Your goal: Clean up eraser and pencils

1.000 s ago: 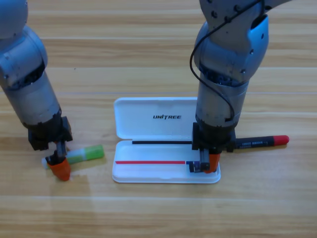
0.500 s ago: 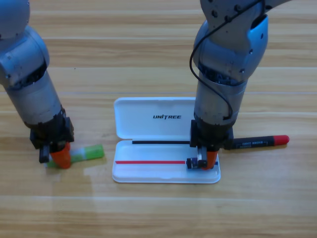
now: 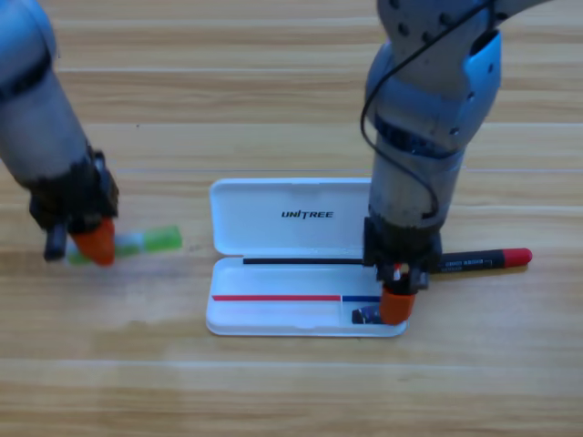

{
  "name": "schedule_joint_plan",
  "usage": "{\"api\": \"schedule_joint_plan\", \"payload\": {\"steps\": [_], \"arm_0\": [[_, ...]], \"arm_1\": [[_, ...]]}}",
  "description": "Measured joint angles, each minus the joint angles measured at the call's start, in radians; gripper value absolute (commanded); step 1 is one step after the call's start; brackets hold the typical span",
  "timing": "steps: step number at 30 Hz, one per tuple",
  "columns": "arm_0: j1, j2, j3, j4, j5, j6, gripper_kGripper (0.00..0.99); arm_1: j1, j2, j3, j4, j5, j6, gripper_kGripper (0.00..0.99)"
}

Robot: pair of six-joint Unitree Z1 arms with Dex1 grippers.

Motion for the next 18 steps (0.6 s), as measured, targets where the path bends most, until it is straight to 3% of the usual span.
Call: {"api": "schedule_joint_plan", "payload": {"steps": [9,18], "arm_0": [[0.0,-0.105,-0.146,0.171,0.0,0.004,0.0],[-0.033,-0.11,-0.208,0.203,-0.033,0.009,0.0]], "arm_1": [[-0.031,-0.251,0.166,0.001,0.0,-0.108,0.836],[-0.172,-0.286,0.253,-0.021,0.001,-0.282,0.834]]}}
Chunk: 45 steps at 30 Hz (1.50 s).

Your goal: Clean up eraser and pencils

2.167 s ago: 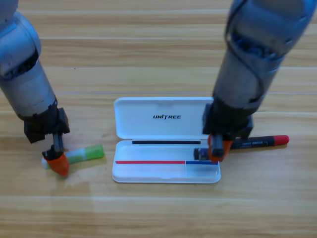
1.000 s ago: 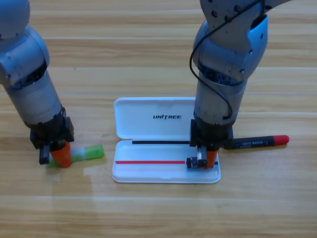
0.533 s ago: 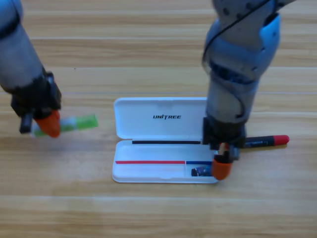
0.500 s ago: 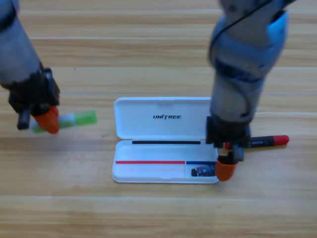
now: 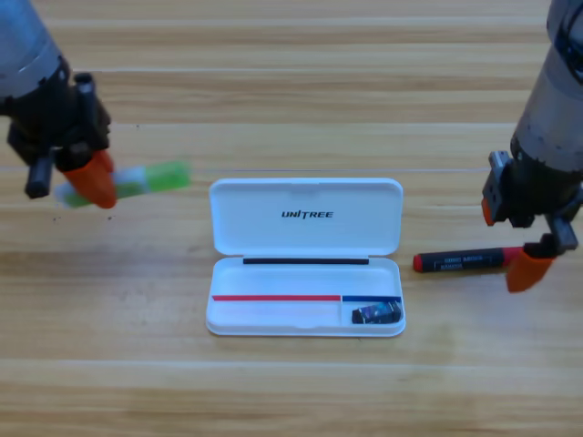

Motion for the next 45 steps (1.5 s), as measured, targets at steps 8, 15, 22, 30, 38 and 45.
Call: {"api": "schedule_joint_plan", "payload": {"steps": [8,15,22,30,38,45], "arm_0": [[-0.106,0.015,-0.089,0.016,-0.012,-0.011,0.0],[-0.207,0.111,-0.101,0.016,-0.012,-0.037,0.0],[-0.267,0.212,-0.149,0.016,-0.012,-0.052,0.0],[-0.275,0.321,-0.227,0.016,-0.029,-0.053,0.0],[-0.275,0.429,-0.287,0.018,-0.038,-0.053,0.0],[-0.275,0.46,-0.289,0.028,-0.038,-0.053,0.0]], "arm_1": [[-0.073,0.145,-0.027,-0.114,-0.005,-0.045,0.833],[-0.084,0.233,-0.101,-0.125,-0.005,-0.061,0.753],[-0.088,0.263,-0.112,-0.125,-0.007,-0.087,0.235],[-0.09,0.265,-0.106,-0.125,-0.008,-0.099,0.0],[-0.091,0.255,-0.088,-0.125,-0.008,-0.099,0.0],[-0.091,0.23,-0.066,-0.111,-0.008,-0.088,0.0]]}}
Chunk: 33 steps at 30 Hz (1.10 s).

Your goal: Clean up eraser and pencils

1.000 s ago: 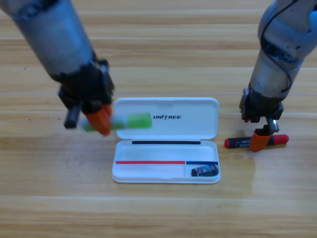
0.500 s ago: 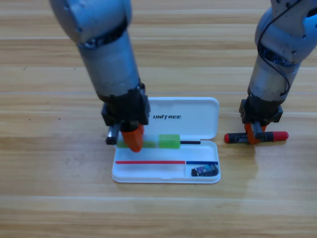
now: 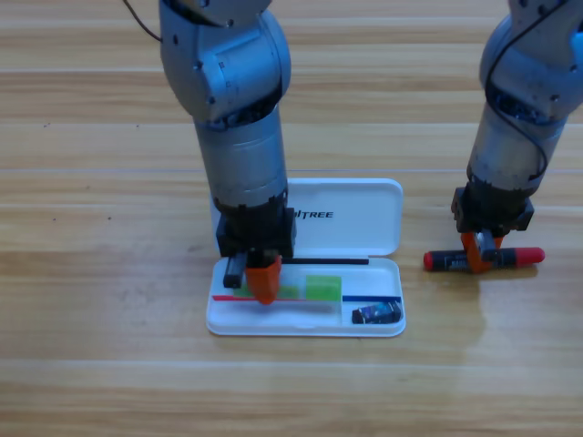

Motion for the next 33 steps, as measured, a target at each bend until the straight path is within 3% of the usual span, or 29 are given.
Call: {"api": "schedule_joint_plan", "payload": {"steps": [13,14,15,16,17,25,33], "arm_0": [[0.005,0.0,0.008,0.016,-0.003,-0.005,0.0],[0.005,0.0,0.008,0.016,-0.003,-0.01,0.232],[0.005,0.0,0.008,0.016,-0.005,-0.018,0.638],[0.006,0.0,0.008,0.017,-0.008,-0.028,0.933],[0.006,0.0,0.009,0.018,-0.011,-0.038,0.989],[0.006,0.0,0.009,0.033,-0.013,-0.049,0.99],[0.007,-0.016,0.008,0.065,-0.013,-0.053,0.99]], "arm_1": [[0.0,-0.007,0.0,0.011,0.0,0.025,0.0],[0.0,-0.007,0.0,0.012,0.0,0.027,0.0],[0.0,-0.007,0.0,0.014,0.0,0.029,0.0],[0.0,-0.007,0.0,0.015,0.0,0.03,0.0],[0.0,-0.007,0.0,0.017,0.0,0.03,0.0],[0.002,-0.018,0.0,0.029,0.0,0.038,0.0],[0.044,-0.144,-0.015,0.153,0.024,0.089,0.0]]}}
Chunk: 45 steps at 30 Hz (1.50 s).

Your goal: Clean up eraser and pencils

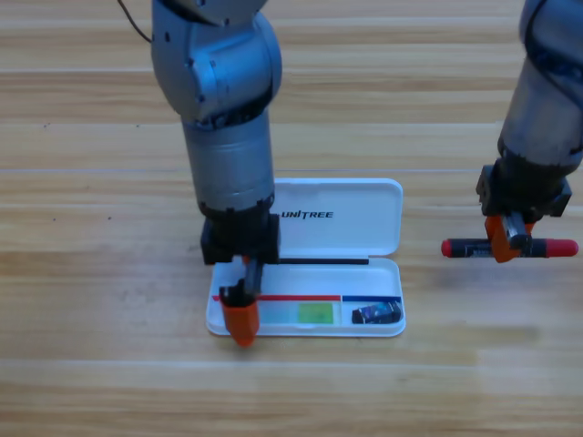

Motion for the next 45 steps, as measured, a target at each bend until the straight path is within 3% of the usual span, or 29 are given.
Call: {"api": "schedule_joint_plan", "payload": {"steps": [4,8,16,20,24,40,41,43,44,45], "arm_0": [[0.012,-0.095,-0.009,0.066,0.004,0.0,0.99],[0.059,-0.284,-0.013,0.099,0.007,0.017,0.99],[0.318,-0.583,0.025,0.102,-0.002,0.079,0.99],[0.436,-0.612,0.069,0.102,-0.028,0.096,0.99],[0.498,-0.616,0.109,0.102,-0.055,0.096,0.99],[0.511,-0.637,0.243,0.023,-0.086,0.096,0.99],[0.511,-0.637,0.25,0.015,-0.088,0.096,0.99],[0.511,-0.637,0.258,0.013,-0.092,0.096,0.99],[0.511,-0.637,0.263,0.013,-0.095,0.096,0.99],[0.511,-0.637,0.266,0.012,-0.095,0.096,0.99]], "arm_1": [[0.059,-0.033,-0.054,0.024,0.015,0.036,0.0],[0.114,-0.014,-0.148,0.038,0.015,0.068,0.0],[0.195,0.185,-0.397,0.078,0.015,0.111,0.0],[0.224,0.27,-0.491,0.124,0.015,0.131,0.0],[0.244,0.315,-0.538,0.135,0.015,0.135,0.0],[0.267,0.399,-0.608,0.14,0.0,0.143,0.0],[0.267,0.399,-0.609,0.14,-0.003,0.143,0.181],[0.267,0.399,-0.61,0.14,-0.01,0.147,0.692],[0.267,0.399,-0.61,0.14,-0.013,0.149,0.854],[0.267,0.399,-0.61,0.14,-0.017,0.151,0.882]]}}
